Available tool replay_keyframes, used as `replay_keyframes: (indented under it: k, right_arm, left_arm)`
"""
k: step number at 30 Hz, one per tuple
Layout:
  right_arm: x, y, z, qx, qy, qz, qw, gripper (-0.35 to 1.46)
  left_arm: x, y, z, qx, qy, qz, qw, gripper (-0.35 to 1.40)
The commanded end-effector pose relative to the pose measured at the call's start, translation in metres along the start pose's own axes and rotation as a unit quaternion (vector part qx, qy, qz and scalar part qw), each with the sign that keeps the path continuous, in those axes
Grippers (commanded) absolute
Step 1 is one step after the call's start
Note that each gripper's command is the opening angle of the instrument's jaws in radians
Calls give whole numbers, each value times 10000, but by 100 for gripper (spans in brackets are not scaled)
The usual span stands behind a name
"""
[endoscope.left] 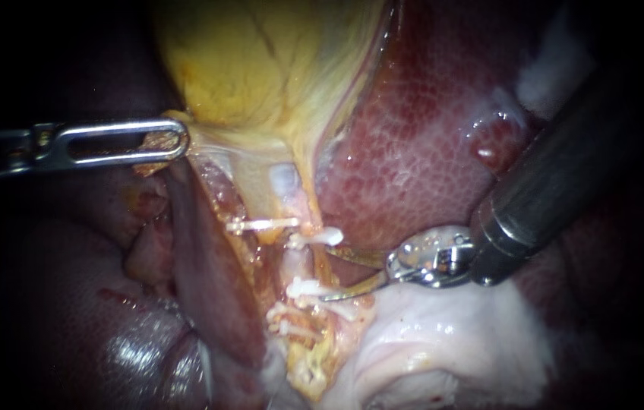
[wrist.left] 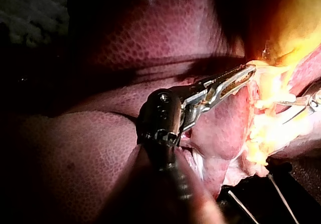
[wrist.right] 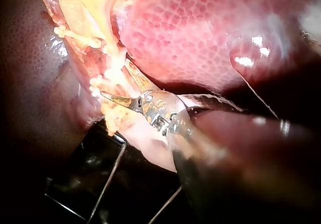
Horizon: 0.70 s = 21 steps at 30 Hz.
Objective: Go to the cutting position right tube
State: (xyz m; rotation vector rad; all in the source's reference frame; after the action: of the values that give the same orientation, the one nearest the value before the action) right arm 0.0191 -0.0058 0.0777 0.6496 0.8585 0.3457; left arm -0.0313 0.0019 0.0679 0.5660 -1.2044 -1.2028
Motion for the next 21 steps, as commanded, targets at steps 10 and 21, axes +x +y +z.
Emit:
replay_keyframes:
  k: [10,21]
  right_arm:
    - [2,-10,6,352,190,227,9989,142]
    - [18,-16,23,625,391,317,9968,138]
  left_arm:
    - [0,1,0,0,1,0,10000,-35]
    - [0,5,8,-14,-10,0,10000,-35]
